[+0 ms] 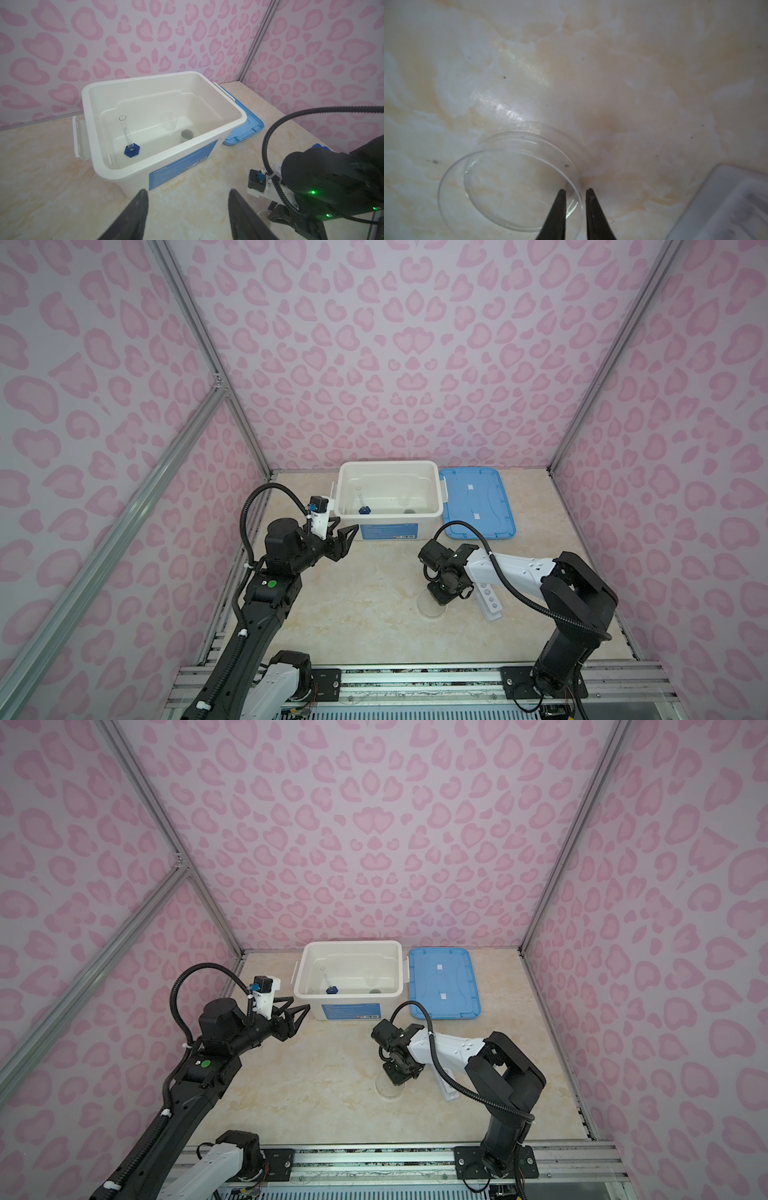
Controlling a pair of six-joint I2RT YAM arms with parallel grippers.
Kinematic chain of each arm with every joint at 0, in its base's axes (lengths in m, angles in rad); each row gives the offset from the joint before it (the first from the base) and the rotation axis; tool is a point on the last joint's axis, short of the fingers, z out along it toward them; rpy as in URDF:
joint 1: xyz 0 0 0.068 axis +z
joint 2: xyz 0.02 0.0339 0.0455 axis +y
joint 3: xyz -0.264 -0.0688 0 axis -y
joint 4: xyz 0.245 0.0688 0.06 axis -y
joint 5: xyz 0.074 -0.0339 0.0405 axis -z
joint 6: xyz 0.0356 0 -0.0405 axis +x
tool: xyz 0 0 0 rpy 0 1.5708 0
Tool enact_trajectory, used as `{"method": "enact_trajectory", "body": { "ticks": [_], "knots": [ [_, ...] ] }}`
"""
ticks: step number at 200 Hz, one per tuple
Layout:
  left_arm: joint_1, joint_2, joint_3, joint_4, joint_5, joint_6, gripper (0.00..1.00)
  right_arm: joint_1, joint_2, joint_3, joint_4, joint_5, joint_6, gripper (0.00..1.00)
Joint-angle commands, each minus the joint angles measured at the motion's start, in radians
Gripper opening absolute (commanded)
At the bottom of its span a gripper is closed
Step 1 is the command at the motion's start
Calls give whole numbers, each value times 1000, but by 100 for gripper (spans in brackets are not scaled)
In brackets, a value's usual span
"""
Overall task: Organize the chemistry lab equipment
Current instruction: 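Lower the right gripper and pinch the petri dish rim, then lift the petri dish with the right gripper and carry it over the tub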
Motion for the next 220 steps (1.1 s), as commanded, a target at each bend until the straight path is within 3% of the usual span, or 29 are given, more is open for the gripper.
{"method": "enact_trajectory", "body": {
  "ticks": [1, 89, 150, 220],
  "knots": [
    [-1, 0, 9, 13, -4, 13, 63, 0, 8, 1, 2, 4, -2, 16],
    [-1, -4, 9, 10, -6, 15, 63, 13, 23, 29, -37, 40, -11, 2],
    [-1, -5, 9, 11, -8, 16, 63, 20, 24, 97, -134, 6, -65, 2],
    [-2, -12, 9, 9, -8, 16, 63, -4, -31, 306, -297, -38, -135, 1]
  ]
}}
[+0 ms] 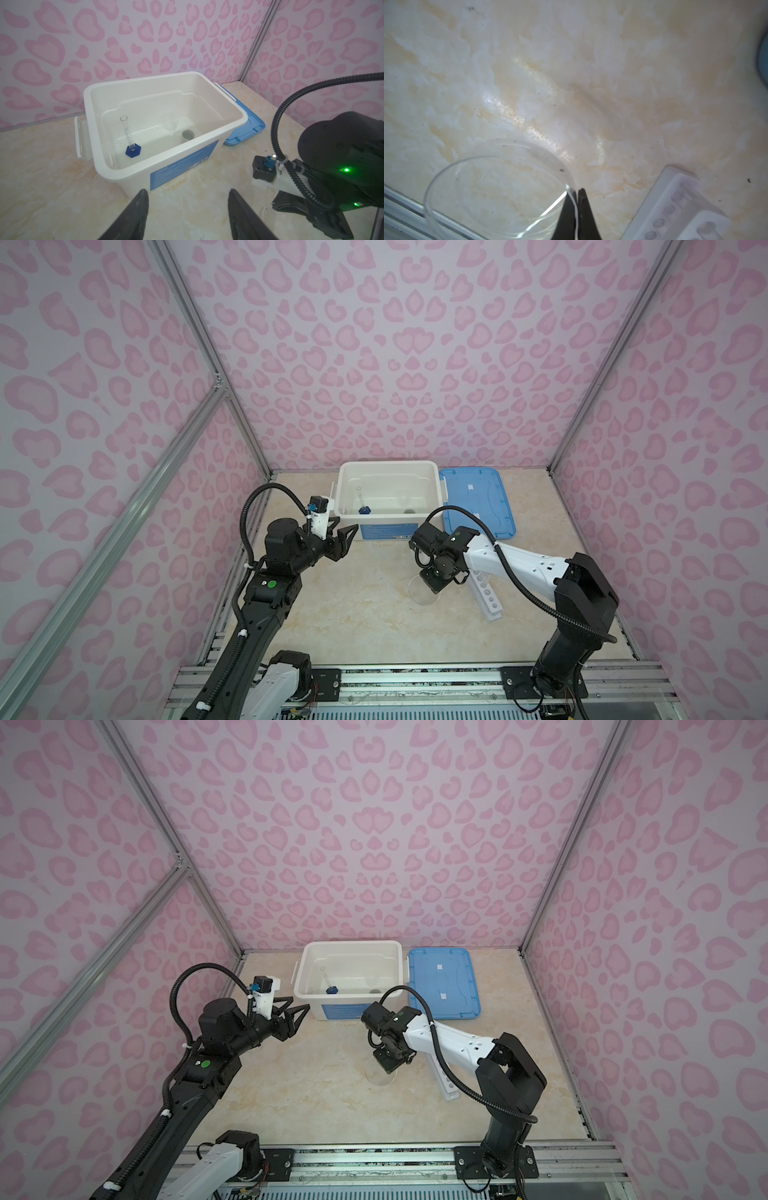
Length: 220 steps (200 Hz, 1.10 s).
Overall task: Organize the chemistry lab equipment
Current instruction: 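Lift the petri dish with the right gripper and carry it over the tub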
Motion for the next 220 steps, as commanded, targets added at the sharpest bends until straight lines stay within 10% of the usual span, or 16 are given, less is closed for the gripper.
{"method": "enact_trajectory", "body": {
  "ticks": [1, 166, 220],
  "knots": [
    [0, -9, 9, 10, -4, 11, 63, -18, -12, 47, -84, -27, -39, 1],
    [-35, -19, -4, 15, 16, -2, 63, -132, 387, 1047, -432, 115, -193, 1],
    [-40, -10, -5, 16, 17, -1, 63, -198, 513, 1204, -302, 48, -202, 0]
  ]
}}
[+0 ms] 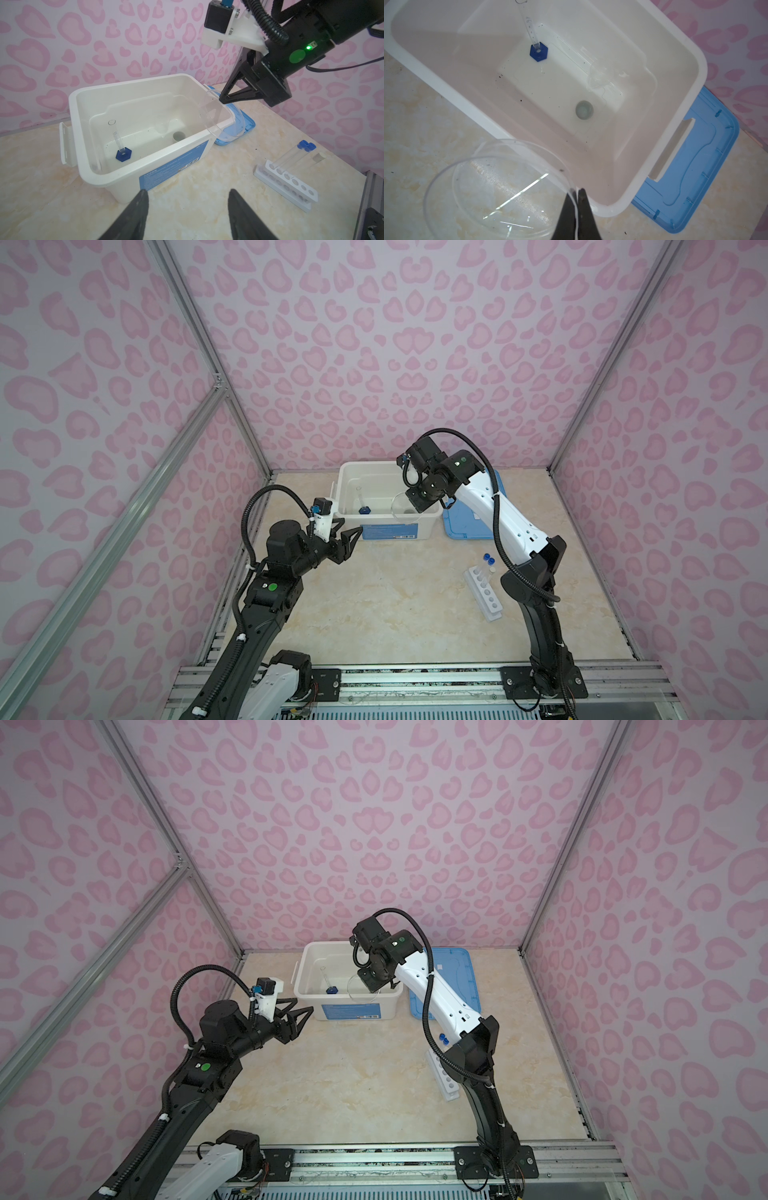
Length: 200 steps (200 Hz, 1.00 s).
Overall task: Organize the chemistry lab equipment
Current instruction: 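Lift the petri dish with the right gripper and carry it over the tub, then lower the petri dish flat into the tub bottom with the right gripper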
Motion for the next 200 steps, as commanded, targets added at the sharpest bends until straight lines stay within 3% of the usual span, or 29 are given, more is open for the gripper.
{"method": "enact_trajectory", "body": {
  "ticks": [1, 52, 200],
  "knots": [
    [-1, 9, -3, 16, 9, 5, 63, -29, 50, 45, 70, -38, -8, 0],
    [-3, 14, -3, 15, -1, 9, 63, -42, 238, 255, 82, -61, -25, 0],
    [-3, 41, -1, 17, -19, 9, 63, -19, 401, 271, 328, -101, -51, 2]
  ]
}}
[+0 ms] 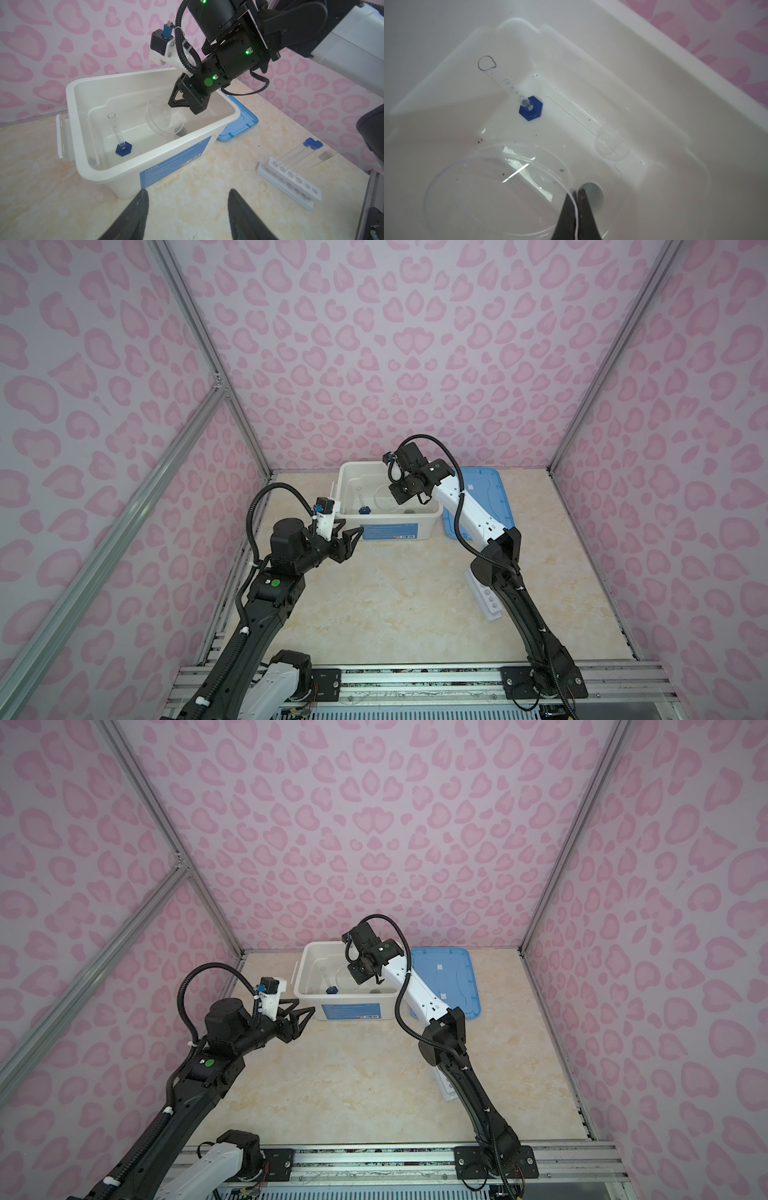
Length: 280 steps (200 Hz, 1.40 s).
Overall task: Organize the chemistry lab equipment
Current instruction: 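Lower the petri dish flat into the tub bottom with the right gripper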
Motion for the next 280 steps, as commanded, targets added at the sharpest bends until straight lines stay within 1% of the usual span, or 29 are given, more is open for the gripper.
{"method": "enact_trajectory", "body": {
  "ticks": [1, 17, 77, 112, 145, 216, 280],
  "knots": [
    [1, 5, -2, 16, -7, 9, 63, 21, 27, 5, 69, -4, -25, 2],
    [0, 8, -1, 16, -9, 8, 62, 35, 47, 12, 79, 14, -44, 2],
    [1, 18, -1, 12, -20, 9, 62, 16, 85, 22, 113, -33, -30, 2],
    [1, 27, 0, 14, -21, 10, 62, 21, 111, 20, 115, -50, -30, 2],
    [1, 26, -3, 12, -28, 12, 62, 28, 135, 20, 83, -26, -61, 1],
    [1, 35, -4, 5, -33, 15, 62, 28, 160, 20, 78, 17, -111, 1],
    [1, 47, -3, 5, -39, 17, 62, 25, 192, 16, 83, 12, -122, 0]
  ]
}}
